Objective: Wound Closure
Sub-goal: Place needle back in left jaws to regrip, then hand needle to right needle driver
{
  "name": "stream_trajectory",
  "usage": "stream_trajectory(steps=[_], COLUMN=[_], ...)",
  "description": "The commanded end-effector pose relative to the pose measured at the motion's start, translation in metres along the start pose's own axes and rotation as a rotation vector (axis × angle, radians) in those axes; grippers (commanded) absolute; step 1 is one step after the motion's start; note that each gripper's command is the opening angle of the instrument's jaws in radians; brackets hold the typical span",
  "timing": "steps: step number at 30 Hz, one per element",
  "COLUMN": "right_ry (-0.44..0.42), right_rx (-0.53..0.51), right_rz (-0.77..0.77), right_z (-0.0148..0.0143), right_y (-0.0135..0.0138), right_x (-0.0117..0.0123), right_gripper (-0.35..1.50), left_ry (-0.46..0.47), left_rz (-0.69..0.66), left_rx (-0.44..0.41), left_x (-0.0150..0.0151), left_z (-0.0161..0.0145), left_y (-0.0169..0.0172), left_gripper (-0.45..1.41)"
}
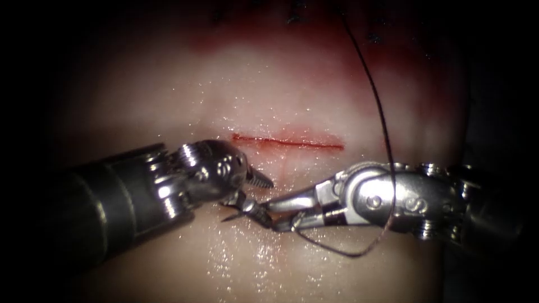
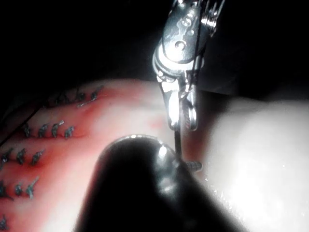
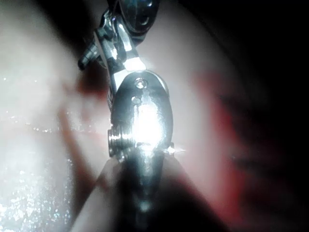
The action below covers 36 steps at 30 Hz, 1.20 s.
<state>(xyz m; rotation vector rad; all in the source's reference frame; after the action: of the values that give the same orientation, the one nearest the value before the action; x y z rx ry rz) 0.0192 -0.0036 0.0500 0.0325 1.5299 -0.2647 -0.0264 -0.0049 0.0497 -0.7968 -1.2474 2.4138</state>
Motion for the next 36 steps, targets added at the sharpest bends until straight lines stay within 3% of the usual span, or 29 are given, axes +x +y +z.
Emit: stream_trajectory(steps=[1, 2, 3, 4, 9, 10, 11, 12, 14, 17, 22, 29, 32, 36], right_ry=[-0.004, -0.006, -0.006, -0.009, -0.009, -0.009, -0.022, -0.031, -0.035, -0.024, -0.071, -0.086, -0.072, -0.145], right_rx=[0.0, -0.001, -0.001, -0.002, -0.006, -0.013, -0.031, -0.051, -0.096, -0.125, -0.2, -0.452, -0.58, -0.696], right_rz=[-0.001, -0.001, -0.007, -0.007, -0.006, -0.013, 0.01, 0.028, 0.065, 0.107, 0.169, 0.297, 0.372, 0.432], right_z=[0.0005, 0.0005, 0.0005, 0.0005, 0.0006, 0.0006, 0.0006, 0.0006, 0.0007, 0.0007, 0.0005, -0.0016, -0.0027, -0.0032], right_y=[0.0003, 0.0003, 0.0003, 0.0003, 0.0004, 0.0004, 0.0004, 0.0005, 0.0007, 0.0009, 0.0014, 0.0029, 0.0031, 0.0031], right_x=[-0.0006, -0.0006, -0.0006, -0.0006, -0.0006, -0.0006, -0.0006, -0.0006, -0.0007, -0.0009, -0.0011, -0.0012, -0.0012, -0.0012], right_gripper=[-0.35, -0.35, -0.35, -0.35, -0.35, -0.23, 0.32, 0.68, 1.16, 1.33, 1.45, 1.48, 1.36, 1.28], left_ry=[0.005, 0.007, 0.009, 0.016, 0.049, 0.054, 0.06, 0.066, 0.084, 0.116, 0.186, 0.329, 0.435, 0.588], left_rz=[-0.006, -0.004, -0.019, -0.041, -0.139, -0.148, -0.158, -0.168, -0.188, -0.218, -0.239, -0.277, -0.312, -0.358], left_rx=[-0.009, -0.021, -0.03, -0.031, -0.053, -0.056, -0.057, -0.058, -0.061, -0.066, -0.07, -0.062, -0.07, -0.021], left_x=[0.0006, 0.0006, 0.0007, 0.0007, 0.0007, 0.0006, 0.0006, 0.0006, 0.0006, 0.0006, 0.0005, 0.0002, 0.0, -0.0001], left_z=[0.0002, 0.0002, 0.0001, 0.0, -0.0006, -0.0007, -0.0008, -0.0008, -0.0009, -0.001, -0.0012, -0.002, -0.0025, -0.0032], left_y=[-0.0005, -0.0005, -0.0006, -0.0007, -0.0011, -0.0011, -0.0012, -0.0012, -0.0011, -0.0011, -0.0011, -0.0016, -0.0019, -0.0026], left_gripper=[0.37, 0.17, -0.2, -0.35, -0.35, -0.35, -0.35, -0.35, -0.35, -0.35, -0.35, -0.35, -0.35, -0.35])
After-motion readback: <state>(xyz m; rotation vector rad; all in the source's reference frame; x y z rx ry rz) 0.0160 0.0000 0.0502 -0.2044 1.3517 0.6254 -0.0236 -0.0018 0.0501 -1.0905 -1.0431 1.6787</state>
